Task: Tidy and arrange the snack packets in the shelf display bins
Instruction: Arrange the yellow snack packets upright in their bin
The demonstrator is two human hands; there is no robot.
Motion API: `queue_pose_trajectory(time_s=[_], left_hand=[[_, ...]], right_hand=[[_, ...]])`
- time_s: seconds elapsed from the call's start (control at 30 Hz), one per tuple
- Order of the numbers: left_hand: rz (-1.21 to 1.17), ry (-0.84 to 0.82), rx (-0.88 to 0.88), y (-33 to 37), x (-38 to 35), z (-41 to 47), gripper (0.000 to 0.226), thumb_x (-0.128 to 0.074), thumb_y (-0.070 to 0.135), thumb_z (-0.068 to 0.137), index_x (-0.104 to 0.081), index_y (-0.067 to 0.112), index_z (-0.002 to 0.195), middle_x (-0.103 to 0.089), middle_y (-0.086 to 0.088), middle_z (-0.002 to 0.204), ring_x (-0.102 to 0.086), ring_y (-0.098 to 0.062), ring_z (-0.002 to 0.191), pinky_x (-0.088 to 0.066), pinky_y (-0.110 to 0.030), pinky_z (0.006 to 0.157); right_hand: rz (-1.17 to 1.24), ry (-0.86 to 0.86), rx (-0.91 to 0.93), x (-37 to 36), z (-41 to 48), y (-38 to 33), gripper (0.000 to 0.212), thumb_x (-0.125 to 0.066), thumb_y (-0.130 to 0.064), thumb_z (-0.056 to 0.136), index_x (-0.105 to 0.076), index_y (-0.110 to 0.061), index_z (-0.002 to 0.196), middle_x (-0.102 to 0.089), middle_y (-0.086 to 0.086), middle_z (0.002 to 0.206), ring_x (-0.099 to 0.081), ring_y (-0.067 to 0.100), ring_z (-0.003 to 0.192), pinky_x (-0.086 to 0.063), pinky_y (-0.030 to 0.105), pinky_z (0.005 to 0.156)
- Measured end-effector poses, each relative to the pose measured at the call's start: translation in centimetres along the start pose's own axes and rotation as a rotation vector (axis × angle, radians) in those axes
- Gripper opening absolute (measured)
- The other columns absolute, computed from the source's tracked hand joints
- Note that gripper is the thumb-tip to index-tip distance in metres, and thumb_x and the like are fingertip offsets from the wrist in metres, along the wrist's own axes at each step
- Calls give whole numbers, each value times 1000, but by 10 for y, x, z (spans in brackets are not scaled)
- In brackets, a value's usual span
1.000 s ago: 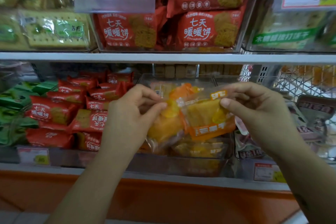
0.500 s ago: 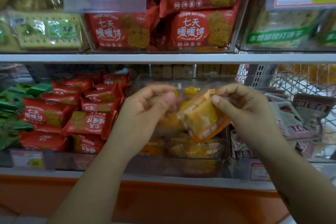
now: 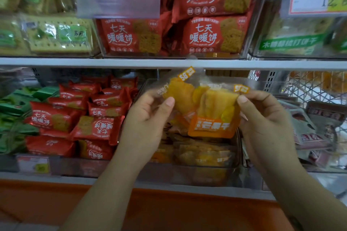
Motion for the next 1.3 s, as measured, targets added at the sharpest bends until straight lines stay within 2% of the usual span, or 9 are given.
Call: queue_pose_trajectory(time_s=[0.1, 0.23, 0.4, 0.5, 0.67, 0.8, 0.93, 1.13, 1.3], left_hand=[[35, -17, -16, 9, 20, 2, 18, -57, 30, 75, -63, 22, 90, -71, 2, 86, -68, -15, 87, -56, -27, 74], [173, -68, 12, 1, 37, -3, 14, -61, 33, 80, -64, 21, 87, -72, 0, 83, -69, -17, 83, -57, -33, 74], [231, -108, 22, -2, 34, -12, 11, -57, 31, 77, -65, 24, 81, -72, 2, 82, -69, -13, 81, -55, -23, 69], [279, -69, -30, 8, 37, -12, 10, -59, 32, 84, -65, 24, 85, -71, 3, 83, -68, -13, 80, -55, -27, 71], [268, 50, -155, 28, 47, -15, 29, -56, 14, 92, -53, 24, 65, -52, 13, 58, -49, 2, 56, -42, -10, 53], [327, -7, -204, 32, 40, -23, 23, -57, 38, 80, -51, 17, 74, -46, -7, 63, -47, -2, 58, -41, -14, 50], [303, 56, -326, 45, 43, -29, 12, -50, 32, 84, -51, 31, 71, -47, 15, 62, -44, 3, 58, -36, -9, 54], [386, -176, -125, 3, 0, -30, 14, -59, 40, 82, -62, 28, 89, -66, 11, 84, -63, -2, 77, -49, -16, 65], [435, -165, -117, -13, -13, -29, 19, -59, 36, 84, -62, 26, 99, -68, 11, 90, -65, -3, 86, -55, -28, 73]], right_hand=[[17, -14, 27, 6, -4, -12, 6, -57, -20, 79, -58, -23, 74, -54, -14, 53, -49, 2, 55, -46, 20, 56], [-167, -52, -5, 10, -15, -2, 10, -60, -14, 83, -57, -22, 76, -52, -10, 51, -46, 2, 50, -42, 15, 49], [-308, -6, 53, 6, -27, 4, 22, -60, -5, 86, -55, -23, 75, -63, -14, 67, -57, -2, 66, -46, 12, 60], [-304, 9, 128, 2, -31, -1, 23, -57, 1, 87, -53, -20, 77, -64, -18, 70, -59, -4, 70, -46, 9, 62], [-352, -31, 157, -8, -36, 2, 23, -55, 3, 88, -54, -18, 78, -66, -25, 79, -62, -7, 79, -47, 8, 65], [-370, -11, 138, -3, -37, 7, 22, -55, 1, 88, -54, -19, 78, -67, -23, 78, -63, -4, 79, -47, 9, 65], [-398, 53, 114, 7, -33, 10, 22, -56, -5, 89, -54, -24, 79, -66, -24, 76, -62, -6, 76, -47, 8, 64], [-337, 49, 91, 8, -30, 15, 23, -56, -6, 89, -54, -25, 78, -66, -20, 74, -62, -5, 75, -48, 11, 64], [-134, -47, -36, 6, -24, 22, 43, -48, -1, 92, -59, -33, 66, -50, -13, 61, -48, 1, 60, -43, 17, 55]])
Point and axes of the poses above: each hand's wrist, its own z-axis towards the middle knuckle, its own x-axis out of the back of the hand, y = z × x, the point moved 9 cm from there along z, towards the middle knuckle
